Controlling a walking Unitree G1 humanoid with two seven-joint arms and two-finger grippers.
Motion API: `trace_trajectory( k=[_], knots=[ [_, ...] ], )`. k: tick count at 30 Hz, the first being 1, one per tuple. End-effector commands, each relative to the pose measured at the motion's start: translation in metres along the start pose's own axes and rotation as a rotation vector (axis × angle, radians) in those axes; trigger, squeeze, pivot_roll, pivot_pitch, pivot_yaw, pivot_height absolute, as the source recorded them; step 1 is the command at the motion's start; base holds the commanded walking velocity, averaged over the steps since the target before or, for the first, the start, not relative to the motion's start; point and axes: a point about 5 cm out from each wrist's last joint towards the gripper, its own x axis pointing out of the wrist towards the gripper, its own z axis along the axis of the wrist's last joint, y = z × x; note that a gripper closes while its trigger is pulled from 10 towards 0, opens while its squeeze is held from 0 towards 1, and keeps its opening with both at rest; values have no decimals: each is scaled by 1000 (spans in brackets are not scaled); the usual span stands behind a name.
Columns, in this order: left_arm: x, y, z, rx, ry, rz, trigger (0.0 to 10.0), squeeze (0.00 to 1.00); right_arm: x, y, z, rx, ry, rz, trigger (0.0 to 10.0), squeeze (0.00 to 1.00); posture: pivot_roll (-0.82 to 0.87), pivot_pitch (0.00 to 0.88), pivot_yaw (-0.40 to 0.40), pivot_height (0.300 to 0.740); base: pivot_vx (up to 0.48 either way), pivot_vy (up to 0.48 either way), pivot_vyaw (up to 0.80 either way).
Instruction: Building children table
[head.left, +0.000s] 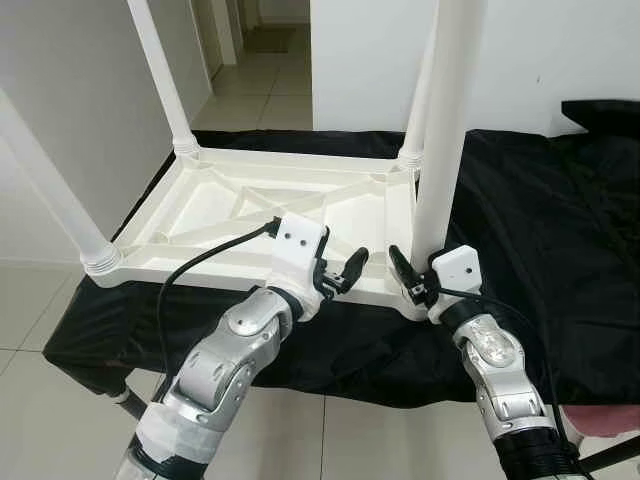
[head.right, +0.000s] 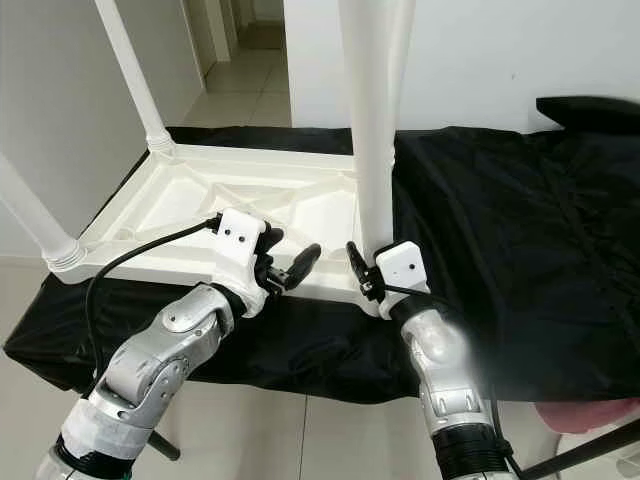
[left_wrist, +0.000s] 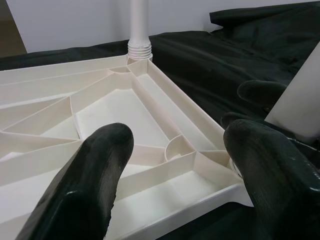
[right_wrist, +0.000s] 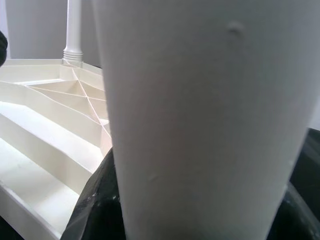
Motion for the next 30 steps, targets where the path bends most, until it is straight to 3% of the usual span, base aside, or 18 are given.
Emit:
trace_trajectory(
  k=[1,6,9,30],
  knots=[
    [0,-1,3,19,-3,-75,10000,0,-1,8,-6,12,25,40,10000,0,-10,6,72,740,0,0,0],
    [-1,-1,3,22,-3,-77,10000,0,-3,11,-10,25,48,69,10000,0,-11,10,76,740,0,0,0],
    [0,-1,6,22,-11,-78,10000,0,4,10,-15,103,119,74,10000,0,-12,14,75,740,0,0,0],
    [-2,0,7,28,-12,-63,10000,0,9,9,-20,157,178,57,10000,0,2,21,68,740,0,0,0]
  ],
)
